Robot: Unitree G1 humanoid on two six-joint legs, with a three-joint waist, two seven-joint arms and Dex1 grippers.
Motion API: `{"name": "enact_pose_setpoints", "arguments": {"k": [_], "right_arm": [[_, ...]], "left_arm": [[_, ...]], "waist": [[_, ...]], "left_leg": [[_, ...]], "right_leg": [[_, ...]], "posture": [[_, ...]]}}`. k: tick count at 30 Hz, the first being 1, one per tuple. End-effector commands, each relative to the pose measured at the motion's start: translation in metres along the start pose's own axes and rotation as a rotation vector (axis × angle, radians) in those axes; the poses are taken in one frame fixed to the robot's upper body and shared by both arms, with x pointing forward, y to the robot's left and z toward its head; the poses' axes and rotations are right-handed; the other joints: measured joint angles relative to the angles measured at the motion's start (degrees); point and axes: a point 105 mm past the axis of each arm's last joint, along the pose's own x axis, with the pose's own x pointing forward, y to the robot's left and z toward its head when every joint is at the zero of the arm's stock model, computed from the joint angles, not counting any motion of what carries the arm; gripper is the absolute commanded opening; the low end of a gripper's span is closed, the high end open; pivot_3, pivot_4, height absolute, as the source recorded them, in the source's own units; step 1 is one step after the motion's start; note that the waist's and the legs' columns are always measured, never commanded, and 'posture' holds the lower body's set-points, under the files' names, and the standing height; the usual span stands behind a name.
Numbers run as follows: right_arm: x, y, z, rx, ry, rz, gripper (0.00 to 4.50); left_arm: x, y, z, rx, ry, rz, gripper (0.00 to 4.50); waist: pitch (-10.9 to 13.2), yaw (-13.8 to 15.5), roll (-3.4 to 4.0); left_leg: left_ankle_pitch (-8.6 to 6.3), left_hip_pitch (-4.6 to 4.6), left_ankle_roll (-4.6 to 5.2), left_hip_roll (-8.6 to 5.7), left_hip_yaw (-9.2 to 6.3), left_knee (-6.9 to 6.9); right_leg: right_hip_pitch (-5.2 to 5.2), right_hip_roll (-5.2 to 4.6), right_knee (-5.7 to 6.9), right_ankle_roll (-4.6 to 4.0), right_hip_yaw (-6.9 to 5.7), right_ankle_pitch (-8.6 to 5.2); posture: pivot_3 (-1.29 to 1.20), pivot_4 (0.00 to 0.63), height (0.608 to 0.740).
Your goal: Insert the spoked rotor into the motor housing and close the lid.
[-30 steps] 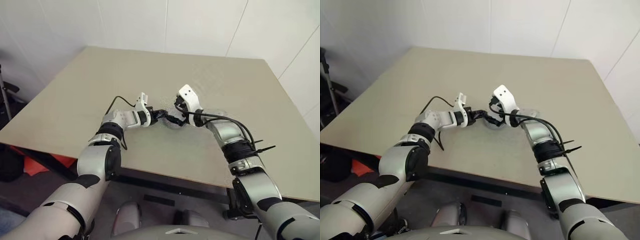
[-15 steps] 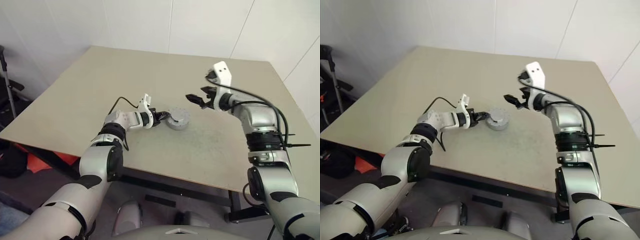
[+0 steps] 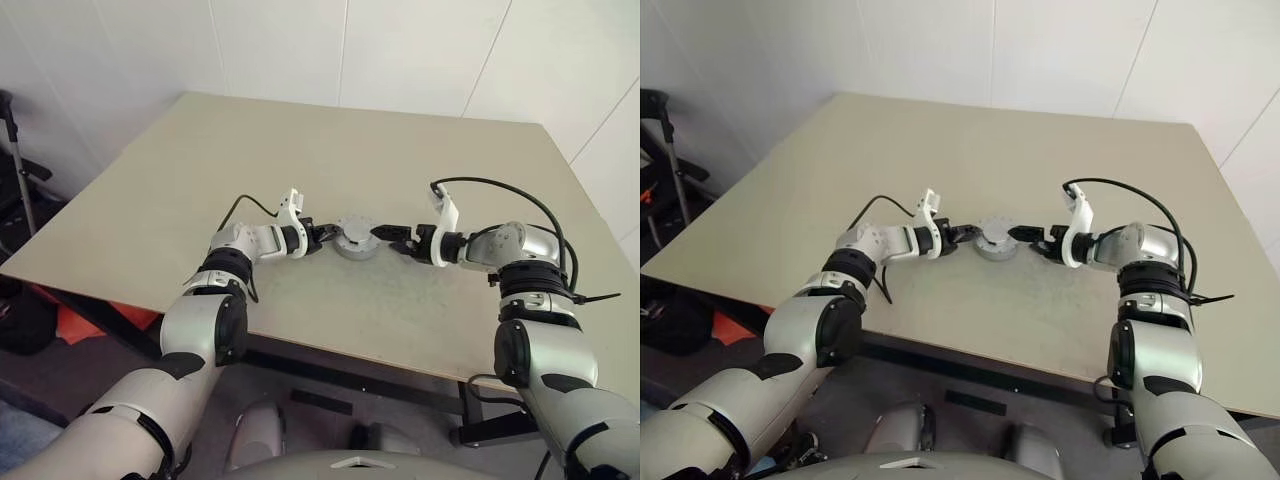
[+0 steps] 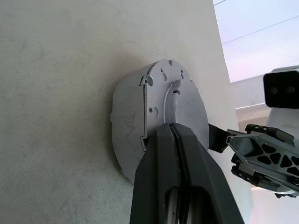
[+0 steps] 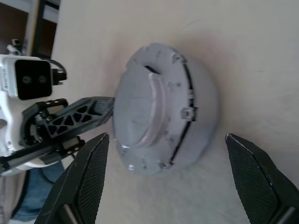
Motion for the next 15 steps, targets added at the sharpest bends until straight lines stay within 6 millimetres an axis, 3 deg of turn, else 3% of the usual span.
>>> {"name": "enact_pose_setpoints", "arguments": {"k": [1, 7, 15], "right_arm": [[0.021, 0.023, 0.001, 0.023, -0.020, 0.087, 4.49], [0.050, 0.037, 0.002, 0.079, -0.082, 0.118, 4.49], [0.066, 0.064, -0.004, 0.113, -0.061, 0.221, 4.49]], "left_arm": [[0.002, 0.007, -0.011, 0.012, 0.044, 0.040, 0.00], [0.000, 0.010, -0.012, 0.031, 0.054, 0.057, 0.00], [-0.003, 0.015, -0.012, 0.042, 0.053, 0.076, 0.00]], "waist": [[0.0, -0.2, 0.00], [0.0, -1.2, -0.01], [0.0, -2.1, -0.02]], "left_leg": [[0.03, 0.00, -0.05, 0.00, 0.00, -0.01], [0.15, 0.54, -0.26, 0.07, 0.08, -0.17], [0.22, 1.05, -0.38, 0.06, 0.06, -0.39]], "right_leg": [[-0.01, 0.00, 0.02, 0.00, 0.00, 0.00], [0.20, 0.00, 0.03, 0.16, 0.00, -0.09], [0.30, 0.00, -0.06, 0.43, -0.03, -0.25]], "posture": [[0.00, 0.000, 0.740], [0.00, 0.000, 0.740], [0.00, 0.000, 0.740]]}}
